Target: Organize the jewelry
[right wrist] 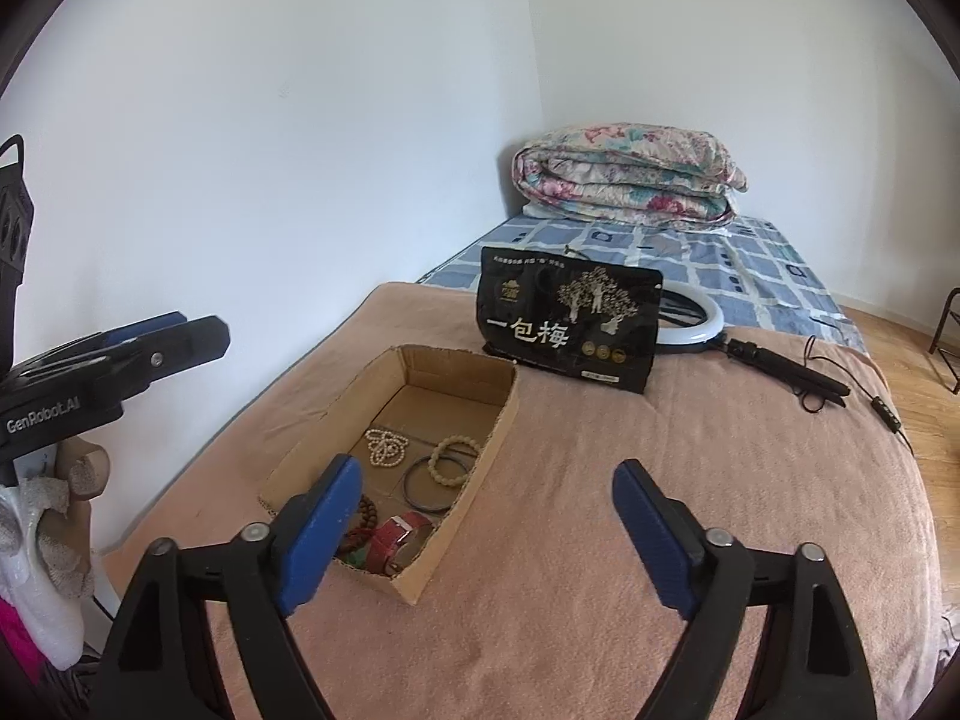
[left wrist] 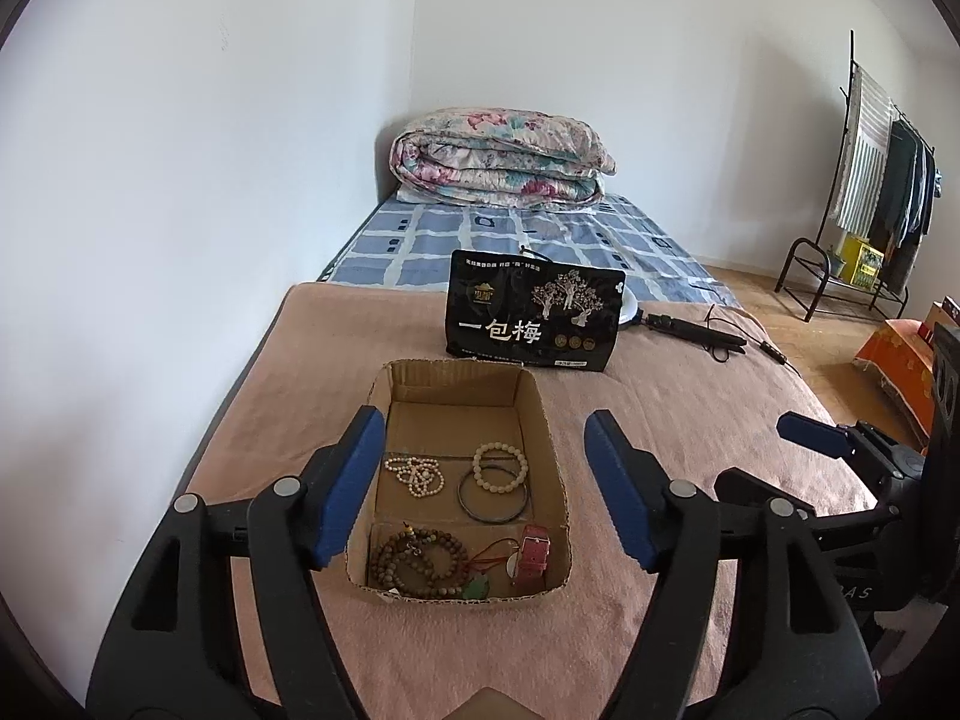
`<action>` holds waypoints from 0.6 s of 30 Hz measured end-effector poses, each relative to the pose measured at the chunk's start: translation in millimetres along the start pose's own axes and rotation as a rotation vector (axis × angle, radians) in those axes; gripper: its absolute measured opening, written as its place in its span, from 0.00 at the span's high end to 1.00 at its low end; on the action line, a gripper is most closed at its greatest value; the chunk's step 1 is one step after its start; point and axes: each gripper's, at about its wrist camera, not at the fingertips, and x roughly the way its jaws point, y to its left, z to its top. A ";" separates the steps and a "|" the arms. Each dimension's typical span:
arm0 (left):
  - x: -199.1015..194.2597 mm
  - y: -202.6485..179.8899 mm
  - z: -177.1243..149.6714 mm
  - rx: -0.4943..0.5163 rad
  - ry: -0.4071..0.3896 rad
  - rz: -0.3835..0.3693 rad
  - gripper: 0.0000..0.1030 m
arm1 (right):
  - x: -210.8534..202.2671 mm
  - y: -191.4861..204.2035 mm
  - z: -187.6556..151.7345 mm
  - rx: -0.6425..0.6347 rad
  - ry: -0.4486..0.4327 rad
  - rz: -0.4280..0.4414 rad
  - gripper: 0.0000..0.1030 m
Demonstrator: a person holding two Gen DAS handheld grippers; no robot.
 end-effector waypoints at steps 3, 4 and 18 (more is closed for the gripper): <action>-2.0 -1.8 -3.2 -0.001 0.007 -0.004 0.24 | -2.4 -1.6 -0.5 -0.004 -0.007 -0.015 0.06; -2.9 -3.1 -4.4 0.002 0.008 -0.002 0.24 | -3.0 -1.2 -0.8 -0.008 -0.008 -0.020 0.02; -14.2 -7.6 -7.6 0.029 -0.017 0.032 0.11 | -1.2 -2.4 -3.8 -0.022 -0.007 -0.066 0.00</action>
